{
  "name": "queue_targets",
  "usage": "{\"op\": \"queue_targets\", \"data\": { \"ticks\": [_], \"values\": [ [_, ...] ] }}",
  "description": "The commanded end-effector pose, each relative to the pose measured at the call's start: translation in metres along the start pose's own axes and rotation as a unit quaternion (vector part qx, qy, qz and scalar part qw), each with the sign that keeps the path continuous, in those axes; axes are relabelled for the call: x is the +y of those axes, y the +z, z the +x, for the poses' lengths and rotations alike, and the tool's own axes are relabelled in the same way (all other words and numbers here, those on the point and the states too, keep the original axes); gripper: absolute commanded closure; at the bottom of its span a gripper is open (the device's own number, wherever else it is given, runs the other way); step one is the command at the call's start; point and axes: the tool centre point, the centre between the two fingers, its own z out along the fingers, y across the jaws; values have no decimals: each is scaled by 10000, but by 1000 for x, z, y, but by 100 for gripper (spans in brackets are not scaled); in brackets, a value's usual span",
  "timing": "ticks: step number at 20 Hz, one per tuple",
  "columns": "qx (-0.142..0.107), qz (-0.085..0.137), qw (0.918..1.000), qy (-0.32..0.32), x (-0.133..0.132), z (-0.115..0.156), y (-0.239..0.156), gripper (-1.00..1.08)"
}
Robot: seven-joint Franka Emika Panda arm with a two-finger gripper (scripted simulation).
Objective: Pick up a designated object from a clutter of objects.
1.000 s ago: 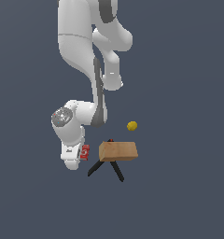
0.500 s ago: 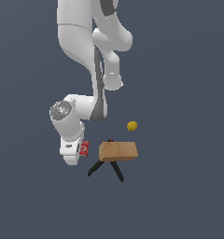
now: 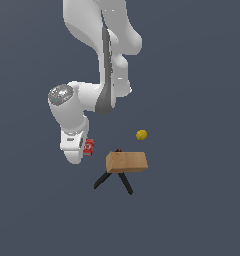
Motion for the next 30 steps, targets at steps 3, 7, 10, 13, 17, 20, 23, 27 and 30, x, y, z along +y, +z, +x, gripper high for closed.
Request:
{"op": "queue_targets", "data": {
  "ticks": [3, 7, 10, 13, 17, 20, 23, 27, 30],
  "values": [
    [-6, 4, 10000, -1, -17, 0, -36, 108],
    [-6, 4, 10000, -1, -31, 0, -67, 108],
    [-1, 4, 10000, -2, -41, 0, -91, 108],
    [7, 0, 10000, -3, -51, 0, -114, 108],
    [18, -8, 10000, -5, -64, 0, -146, 108],
    [27, -15, 10000, -6, -74, -1, -171, 108],
    [32, -18, 10000, -6, -84, -1, -195, 108],
    [38, -23, 10000, -5, -95, -2, -223, 108],
    [37, -22, 10000, -2, -102, -2, -241, 108]
  ]
}}
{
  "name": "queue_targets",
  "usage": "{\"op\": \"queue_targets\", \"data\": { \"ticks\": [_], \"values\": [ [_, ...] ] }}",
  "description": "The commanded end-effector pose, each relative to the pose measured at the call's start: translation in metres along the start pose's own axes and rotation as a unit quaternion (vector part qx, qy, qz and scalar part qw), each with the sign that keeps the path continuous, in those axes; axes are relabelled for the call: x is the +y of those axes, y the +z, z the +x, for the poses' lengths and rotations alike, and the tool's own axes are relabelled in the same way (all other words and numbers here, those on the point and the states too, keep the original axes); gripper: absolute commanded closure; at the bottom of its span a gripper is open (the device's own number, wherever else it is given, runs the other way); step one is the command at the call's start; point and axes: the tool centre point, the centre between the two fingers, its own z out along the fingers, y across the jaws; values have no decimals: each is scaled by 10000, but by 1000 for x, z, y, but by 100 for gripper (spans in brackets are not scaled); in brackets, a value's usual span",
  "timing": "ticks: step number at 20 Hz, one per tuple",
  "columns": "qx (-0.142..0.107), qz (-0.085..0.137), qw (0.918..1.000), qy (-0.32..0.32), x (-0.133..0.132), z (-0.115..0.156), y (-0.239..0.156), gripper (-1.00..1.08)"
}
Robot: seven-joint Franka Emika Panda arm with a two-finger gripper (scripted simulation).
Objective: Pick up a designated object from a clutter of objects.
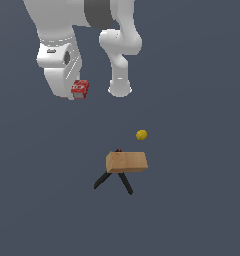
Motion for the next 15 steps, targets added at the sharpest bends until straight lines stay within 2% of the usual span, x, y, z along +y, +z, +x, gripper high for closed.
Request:
{"op": "queue_targets", "data": {
  "ticks": [1, 8, 15],
  "values": [
    [3, 5, 10000, 2, -6, -1, -14, 108],
    [-3, 10, 10000, 9, -15, -2, -38, 108],
    [-10, 16, 10000, 15, -15, -4, -39, 108]
  ]
}}
